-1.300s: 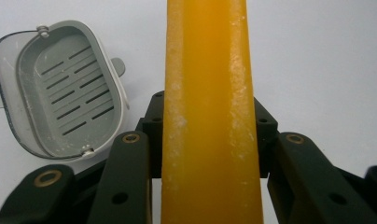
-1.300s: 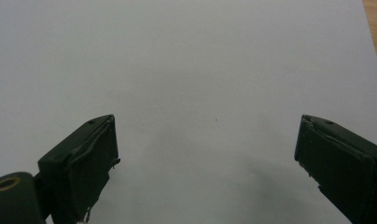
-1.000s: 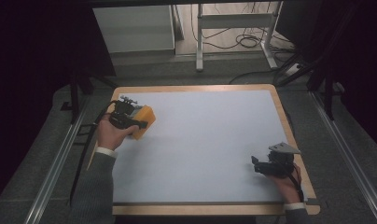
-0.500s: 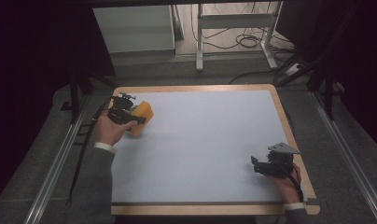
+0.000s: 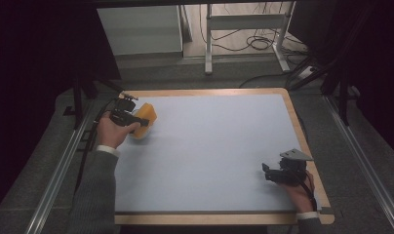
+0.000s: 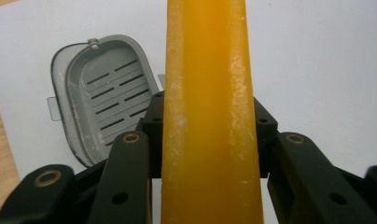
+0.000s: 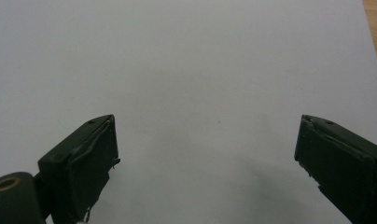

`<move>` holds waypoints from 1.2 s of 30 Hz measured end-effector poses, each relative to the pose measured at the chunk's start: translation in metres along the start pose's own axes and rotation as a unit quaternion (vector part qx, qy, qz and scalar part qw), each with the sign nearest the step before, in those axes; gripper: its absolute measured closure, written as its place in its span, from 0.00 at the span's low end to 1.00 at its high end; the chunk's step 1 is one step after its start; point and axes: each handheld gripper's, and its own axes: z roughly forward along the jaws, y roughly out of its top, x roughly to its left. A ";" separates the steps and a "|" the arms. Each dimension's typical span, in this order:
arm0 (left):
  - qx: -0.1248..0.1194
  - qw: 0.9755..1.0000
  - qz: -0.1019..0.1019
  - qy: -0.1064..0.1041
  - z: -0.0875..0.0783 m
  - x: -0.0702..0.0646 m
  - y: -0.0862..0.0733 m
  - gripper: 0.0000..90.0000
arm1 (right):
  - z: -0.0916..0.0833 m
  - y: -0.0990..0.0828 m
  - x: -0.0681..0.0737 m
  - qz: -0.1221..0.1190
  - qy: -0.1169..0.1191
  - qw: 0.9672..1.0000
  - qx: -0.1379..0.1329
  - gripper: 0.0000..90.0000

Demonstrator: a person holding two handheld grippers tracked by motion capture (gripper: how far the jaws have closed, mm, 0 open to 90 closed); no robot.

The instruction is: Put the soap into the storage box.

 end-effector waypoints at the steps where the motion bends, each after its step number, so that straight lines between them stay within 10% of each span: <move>1: -0.004 1.000 -0.002 0.002 0.000 0.001 0.000 0.68 | 0.000 0.000 0.000 0.000 0.000 1.000 0.000 0.07; 36: -0.001 0.998 -0.069 0.013 0.024 0.037 0.011 0.68 | -0.001 0.000 -0.001 -0.002 -0.006 1.000 -0.003 0.07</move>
